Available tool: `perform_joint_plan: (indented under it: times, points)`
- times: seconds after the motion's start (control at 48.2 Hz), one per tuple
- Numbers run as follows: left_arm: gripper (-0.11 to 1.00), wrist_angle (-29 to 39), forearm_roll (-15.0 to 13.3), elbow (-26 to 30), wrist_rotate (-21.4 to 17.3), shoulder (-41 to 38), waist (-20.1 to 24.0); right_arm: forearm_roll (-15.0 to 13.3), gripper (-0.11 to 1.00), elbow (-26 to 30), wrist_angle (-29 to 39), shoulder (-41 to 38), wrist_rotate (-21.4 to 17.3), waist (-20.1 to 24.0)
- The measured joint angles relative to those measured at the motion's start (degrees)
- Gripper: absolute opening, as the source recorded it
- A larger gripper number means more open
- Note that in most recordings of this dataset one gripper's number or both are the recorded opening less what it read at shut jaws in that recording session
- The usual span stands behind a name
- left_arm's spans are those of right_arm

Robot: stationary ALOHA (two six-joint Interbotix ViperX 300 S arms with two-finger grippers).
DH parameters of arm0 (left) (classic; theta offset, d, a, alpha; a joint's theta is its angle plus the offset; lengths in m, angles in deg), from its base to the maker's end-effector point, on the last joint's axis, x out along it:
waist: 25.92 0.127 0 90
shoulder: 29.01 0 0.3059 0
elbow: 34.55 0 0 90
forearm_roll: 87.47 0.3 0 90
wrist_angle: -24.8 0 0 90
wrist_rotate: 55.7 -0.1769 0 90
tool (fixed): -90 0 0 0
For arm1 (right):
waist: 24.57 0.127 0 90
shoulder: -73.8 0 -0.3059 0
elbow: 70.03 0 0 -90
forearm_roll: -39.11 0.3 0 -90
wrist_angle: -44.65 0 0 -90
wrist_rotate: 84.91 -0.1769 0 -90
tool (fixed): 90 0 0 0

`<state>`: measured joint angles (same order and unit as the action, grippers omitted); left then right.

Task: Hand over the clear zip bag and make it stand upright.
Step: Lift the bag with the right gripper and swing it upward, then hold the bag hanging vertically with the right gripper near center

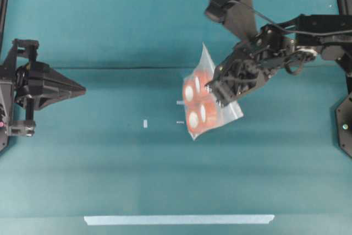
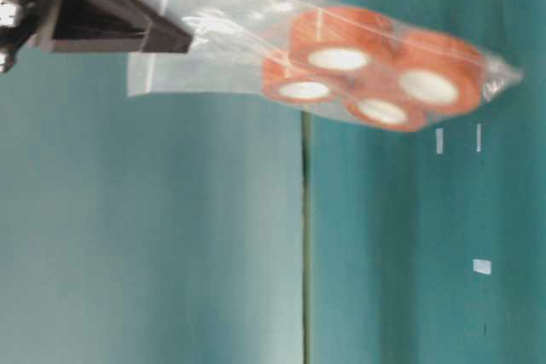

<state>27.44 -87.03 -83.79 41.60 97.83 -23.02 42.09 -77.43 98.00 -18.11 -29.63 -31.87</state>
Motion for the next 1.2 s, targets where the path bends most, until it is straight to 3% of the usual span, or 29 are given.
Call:
perform_joint_plan:
  times: [0.249,0.477,0.892,1.017,1.203]
  points:
    - [-0.01,0.0,0.0,0.0,0.7,0.0,0.0,0.0,0.03,8.3,10.5,-3.1,7.4,1.0]
    - [-0.01,0.0,-0.1,0.0,4.9,-0.2,0.0,-0.3,0.03,14.2,17.6,-7.2,14.2,1.9]
    - [0.0,-0.4,0.0,0.0,5.5,0.0,0.0,-0.3,0.03,20.1,18.9,-10.7,20.0,3.4]
    - [0.18,-0.4,0.0,0.0,5.6,-0.1,-0.4,-0.3,0.03,20.2,19.1,-11.2,22.8,3.9]
    - [0.72,-0.4,0.0,-0.2,5.3,-0.3,-0.4,-0.4,0.03,20.2,19.0,-11.8,26.9,4.5]
